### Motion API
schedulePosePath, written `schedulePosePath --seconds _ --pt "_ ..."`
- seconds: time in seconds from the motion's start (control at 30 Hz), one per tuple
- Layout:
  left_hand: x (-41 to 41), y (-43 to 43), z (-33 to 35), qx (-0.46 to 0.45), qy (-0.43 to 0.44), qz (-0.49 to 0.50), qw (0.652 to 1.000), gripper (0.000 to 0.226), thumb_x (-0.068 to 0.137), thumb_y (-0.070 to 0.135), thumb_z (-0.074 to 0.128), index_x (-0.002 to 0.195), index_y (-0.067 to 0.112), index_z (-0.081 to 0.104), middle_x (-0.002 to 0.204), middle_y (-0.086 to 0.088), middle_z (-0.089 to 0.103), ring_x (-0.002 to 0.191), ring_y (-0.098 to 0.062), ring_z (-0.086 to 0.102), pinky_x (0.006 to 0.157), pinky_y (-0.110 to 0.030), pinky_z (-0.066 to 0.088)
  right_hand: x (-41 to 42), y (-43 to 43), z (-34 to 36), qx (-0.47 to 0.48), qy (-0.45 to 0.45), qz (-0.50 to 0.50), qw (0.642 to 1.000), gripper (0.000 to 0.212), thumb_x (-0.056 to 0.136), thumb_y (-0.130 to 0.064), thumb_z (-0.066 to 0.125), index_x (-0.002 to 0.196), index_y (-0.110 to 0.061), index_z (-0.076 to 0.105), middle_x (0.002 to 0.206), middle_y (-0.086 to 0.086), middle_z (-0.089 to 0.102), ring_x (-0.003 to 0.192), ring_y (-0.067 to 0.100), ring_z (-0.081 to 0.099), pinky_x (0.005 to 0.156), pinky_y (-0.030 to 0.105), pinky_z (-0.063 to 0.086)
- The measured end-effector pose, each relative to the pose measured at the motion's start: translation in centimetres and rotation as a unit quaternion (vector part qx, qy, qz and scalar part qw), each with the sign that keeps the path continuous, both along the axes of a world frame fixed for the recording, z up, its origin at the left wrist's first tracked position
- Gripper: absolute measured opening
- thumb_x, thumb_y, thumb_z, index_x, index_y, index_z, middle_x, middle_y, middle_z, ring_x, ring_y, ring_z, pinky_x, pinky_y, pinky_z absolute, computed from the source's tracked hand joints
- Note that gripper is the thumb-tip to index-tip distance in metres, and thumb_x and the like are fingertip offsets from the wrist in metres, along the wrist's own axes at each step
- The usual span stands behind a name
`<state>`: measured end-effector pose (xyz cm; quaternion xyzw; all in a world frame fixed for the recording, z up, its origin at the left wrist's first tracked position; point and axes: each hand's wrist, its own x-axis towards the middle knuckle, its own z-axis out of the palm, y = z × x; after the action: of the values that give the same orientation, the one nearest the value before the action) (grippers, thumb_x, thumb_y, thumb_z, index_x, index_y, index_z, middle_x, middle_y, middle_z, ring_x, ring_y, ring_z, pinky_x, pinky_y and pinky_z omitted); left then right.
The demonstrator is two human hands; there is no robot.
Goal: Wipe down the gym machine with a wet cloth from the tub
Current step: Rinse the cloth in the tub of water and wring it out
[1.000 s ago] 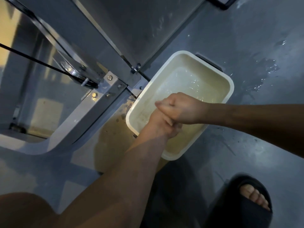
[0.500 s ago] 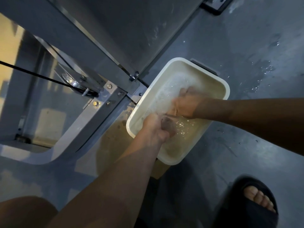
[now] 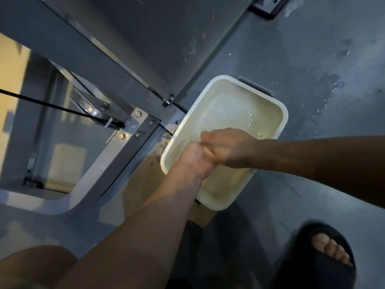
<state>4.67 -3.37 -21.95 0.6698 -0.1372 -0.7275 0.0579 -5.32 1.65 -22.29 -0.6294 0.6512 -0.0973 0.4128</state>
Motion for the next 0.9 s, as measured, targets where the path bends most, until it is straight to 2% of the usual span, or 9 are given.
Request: schedulePosePath --seconds 0.1,0.2,0.3,0.43,0.47,0.53,0.63,0.8,0.9 --pt "0.2 -0.4 0.4 0.041 0.031 0.047 0.998 0.022 0.103 -0.002 0.033 0.105 -0.001 0.055 0.079 -0.009 0.052 0.067 -0.016 0.052 0.054 -0.025 0.056 -1.0 -0.6 -0.5 0.053 0.096 -0.038 0.993 0.019 0.103 -0.035 0.045 0.107 -0.016 0.044 0.097 0.004 0.054 0.083 0.026 0.056 0.070 0.038 0.043" --pt "1.1 -0.6 0.2 -0.043 -0.078 -0.167 0.982 0.033 0.108 0.035 0.044 0.118 0.007 0.059 0.114 -0.008 0.068 0.102 -0.026 0.062 0.081 -0.046 0.059 -2.7 -0.6 -1.3 0.061 0.266 0.001 0.962 0.020 0.106 -0.031 0.037 0.118 -0.020 0.049 0.122 0.017 0.044 0.108 0.037 0.049 0.082 0.044 0.048" --pt "1.9 -0.7 0.6 -0.204 -0.176 -0.406 0.873 0.054 0.099 0.043 0.059 0.146 0.021 0.046 0.133 -0.006 0.059 0.110 -0.024 0.059 0.100 -0.048 0.054 -3.2 -0.6 -0.9 0.101 0.240 0.023 0.965 0.025 0.105 -0.025 0.037 0.117 -0.014 0.055 0.127 0.020 0.046 0.116 0.037 0.049 0.092 0.038 0.041" --pt "1.9 -1.4 1.2 -0.279 -0.170 -0.665 0.671 0.072 0.082 0.045 0.070 0.147 0.041 0.039 0.146 -0.001 0.040 0.135 -0.025 0.044 0.109 -0.045 0.046 -3.2 -0.8 0.3 0.180 -0.073 -0.089 0.977 0.024 0.101 -0.019 0.049 0.101 -0.006 0.070 0.100 0.012 0.071 0.090 0.028 0.066 0.076 0.035 0.053" --pt "1.8 -1.5 1.6 -0.291 -0.149 -0.666 0.670 0.063 0.079 0.045 0.071 0.138 0.039 0.049 0.136 -0.001 0.053 0.128 -0.024 0.053 0.104 -0.044 0.051 -3.7 -0.8 0.4 0.195 -0.182 -0.139 0.954 0.021 0.096 -0.015 0.051 0.090 -0.006 0.069 0.088 0.010 0.070 0.077 0.024 0.063 0.065 0.031 0.052" --pt "1.5 -1.4 3.0 -0.298 -0.113 -0.598 0.735 0.037 0.082 0.038 0.073 0.117 0.028 0.063 0.108 -0.004 0.069 0.101 -0.021 0.067 0.089 -0.040 0.058 -4.7 -0.6 1.2 0.218 -0.340 -0.227 0.886 0.017 0.089 -0.012 0.048 0.078 -0.008 0.061 0.074 0.012 0.059 0.061 0.019 0.052 0.056 0.025 0.044" --pt "1.4 -2.0 5.1 -0.288 -0.073 -0.491 0.819 0.024 0.082 0.014 0.079 0.104 0.012 0.070 0.096 -0.014 0.073 0.094 -0.028 0.074 0.090 -0.042 0.061 -5.9 -0.2 1.8 0.208 -0.411 -0.351 0.815 0.013 0.090 -0.017 0.049 0.084 -0.009 0.057 0.067 0.009 0.048 0.053 0.018 0.046 0.051 0.027 0.039" --pt "0.7 -2.4 8.3 -0.240 0.057 -0.347 0.905 0.043 0.087 -0.013 0.067 0.124 0.002 0.052 0.112 -0.026 0.071 0.106 -0.038 0.072 0.093 -0.041 0.060 -5.7 0.4 2.5 0.243 -0.354 -0.312 0.847 0.019 0.097 -0.026 0.049 0.091 -0.015 0.064 0.087 0.004 0.060 0.075 0.018 0.052 0.065 0.026 0.048" --pt "0.5 -2.6 8.4 -0.216 0.099 -0.261 0.936 0.060 0.090 -0.018 0.062 0.133 0.018 0.040 0.110 -0.026 0.069 0.105 -0.038 0.072 0.089 -0.039 0.061 -5.7 0.6 3.1 0.272 -0.418 -0.333 0.800 0.022 0.098 -0.020 0.047 0.099 -0.008 0.065 0.091 0.010 0.068 0.081 0.023 0.063 0.075 0.030 0.057"
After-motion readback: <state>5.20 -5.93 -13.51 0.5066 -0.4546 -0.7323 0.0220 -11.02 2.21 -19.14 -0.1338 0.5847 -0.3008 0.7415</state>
